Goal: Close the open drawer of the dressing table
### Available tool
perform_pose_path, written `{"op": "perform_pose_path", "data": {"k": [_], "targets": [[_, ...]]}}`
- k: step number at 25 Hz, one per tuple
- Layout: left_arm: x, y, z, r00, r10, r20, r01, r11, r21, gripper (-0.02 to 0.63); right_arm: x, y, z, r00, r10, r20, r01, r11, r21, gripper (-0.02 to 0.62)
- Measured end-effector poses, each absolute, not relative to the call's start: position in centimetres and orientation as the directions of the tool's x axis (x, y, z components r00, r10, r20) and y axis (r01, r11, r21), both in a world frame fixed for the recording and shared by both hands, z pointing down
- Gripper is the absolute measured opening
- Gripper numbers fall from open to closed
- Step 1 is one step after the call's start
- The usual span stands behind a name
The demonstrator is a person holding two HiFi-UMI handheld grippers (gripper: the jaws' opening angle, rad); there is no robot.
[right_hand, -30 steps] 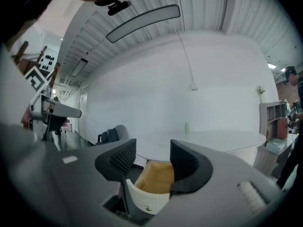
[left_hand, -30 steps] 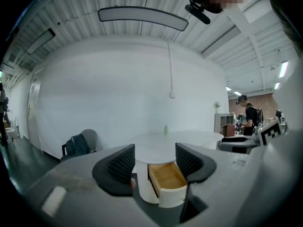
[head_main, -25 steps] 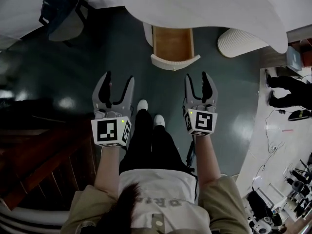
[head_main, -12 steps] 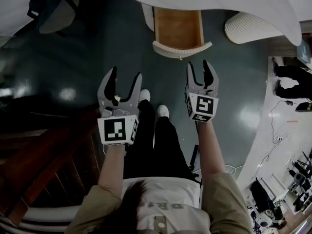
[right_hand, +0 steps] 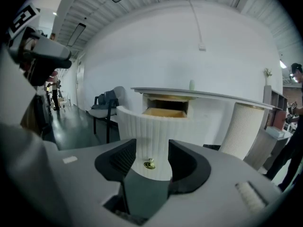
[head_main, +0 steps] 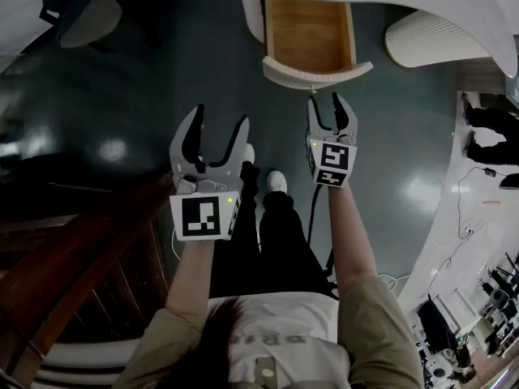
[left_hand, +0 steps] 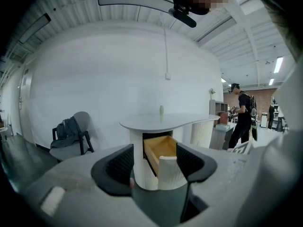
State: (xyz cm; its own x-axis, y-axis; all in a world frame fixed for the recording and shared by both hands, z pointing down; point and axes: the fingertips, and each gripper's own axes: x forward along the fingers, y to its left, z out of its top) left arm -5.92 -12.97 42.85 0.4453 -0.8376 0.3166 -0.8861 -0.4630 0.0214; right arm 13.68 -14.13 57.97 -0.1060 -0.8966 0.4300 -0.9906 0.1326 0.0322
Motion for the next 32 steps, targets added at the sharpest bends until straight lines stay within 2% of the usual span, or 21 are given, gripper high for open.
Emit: {"op": "perform_pose_path", "data": {"k": [9, 21, 32], "targets": [[-6.5, -13.6, 46.6, 0.423, -0.849, 0.317, -0.898, -0.44, 0.019, 0.291, 12.8, -15.5, 63.4, -0.106, -0.881, 0.46, -0.989, 0.142, 0.042, 0.212], [-6.4, -14.5, 49.6, 0.415, -0.853, 0.318, -0.902, -0.432, 0.018, 0.291, 12.9, -16.1, 65.7, -0.125, -0.888, 0.443, -0.986, 0.16, 0.041, 0.112], [-7.3, -15.0, 50.3, 0.401, -0.852, 0.335, -0.905, -0.424, 0.005, 0.291, 13.0, -16.1, 66.0, -0.121, -0.884, 0.452, -0.989, 0.147, 0.023, 0.108]]}}
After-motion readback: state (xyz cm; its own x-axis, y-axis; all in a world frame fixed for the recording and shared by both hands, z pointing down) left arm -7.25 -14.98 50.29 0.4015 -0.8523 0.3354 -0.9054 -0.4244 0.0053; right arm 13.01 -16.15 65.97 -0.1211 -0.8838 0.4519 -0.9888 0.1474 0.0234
